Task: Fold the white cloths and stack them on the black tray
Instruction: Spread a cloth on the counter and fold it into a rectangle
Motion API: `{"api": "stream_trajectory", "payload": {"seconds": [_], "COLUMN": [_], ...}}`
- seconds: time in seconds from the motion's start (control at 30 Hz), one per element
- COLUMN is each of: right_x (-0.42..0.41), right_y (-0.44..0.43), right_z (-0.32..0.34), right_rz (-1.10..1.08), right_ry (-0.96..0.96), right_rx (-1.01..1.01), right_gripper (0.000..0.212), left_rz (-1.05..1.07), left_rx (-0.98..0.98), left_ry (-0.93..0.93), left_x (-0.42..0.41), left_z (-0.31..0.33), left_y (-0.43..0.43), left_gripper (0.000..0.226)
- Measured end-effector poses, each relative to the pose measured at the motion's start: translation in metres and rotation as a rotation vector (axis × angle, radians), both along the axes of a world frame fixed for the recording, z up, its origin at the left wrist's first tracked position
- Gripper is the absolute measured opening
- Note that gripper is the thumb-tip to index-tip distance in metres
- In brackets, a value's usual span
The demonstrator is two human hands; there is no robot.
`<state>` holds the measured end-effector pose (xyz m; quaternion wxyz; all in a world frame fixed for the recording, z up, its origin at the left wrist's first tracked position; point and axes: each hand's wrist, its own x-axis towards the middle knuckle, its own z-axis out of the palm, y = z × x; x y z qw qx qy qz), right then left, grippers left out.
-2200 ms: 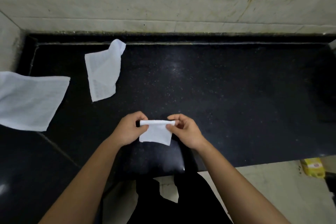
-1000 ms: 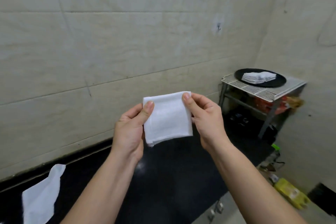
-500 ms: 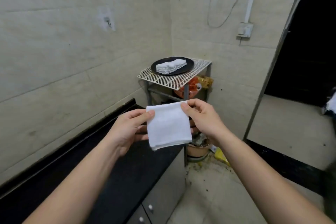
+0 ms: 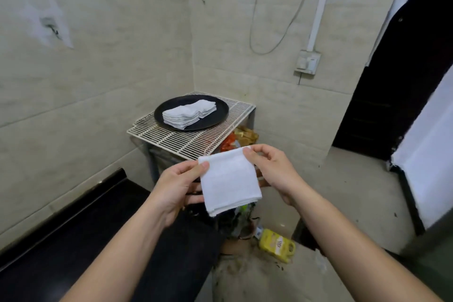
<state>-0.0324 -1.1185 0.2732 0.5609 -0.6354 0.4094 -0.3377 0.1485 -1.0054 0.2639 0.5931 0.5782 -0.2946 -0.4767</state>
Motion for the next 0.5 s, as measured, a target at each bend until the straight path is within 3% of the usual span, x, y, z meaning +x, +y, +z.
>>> {"api": "stream_trajectory", "payload": {"seconds": [0.27, 0.5], "right_x": [0.08, 0.129], "right_y": [-0.125, -0.22], "right_z": [0.014, -0.009], "right_rz": [0.017, 0.092], "right_ry": [0.005, 0.053], "right_rx": [0.053, 0.135], "right_gripper": [0.025, 0.019], "left_rz": [0.053, 0.129], "left_rx": [0.011, 0.102], "left_ry": [0.038, -0.006], "left_x": [0.069, 0.115], "left_z": [0.023, 0.0], "left_y": [-0.123, -0.205], "left_gripper": [0.011, 0.017]}}
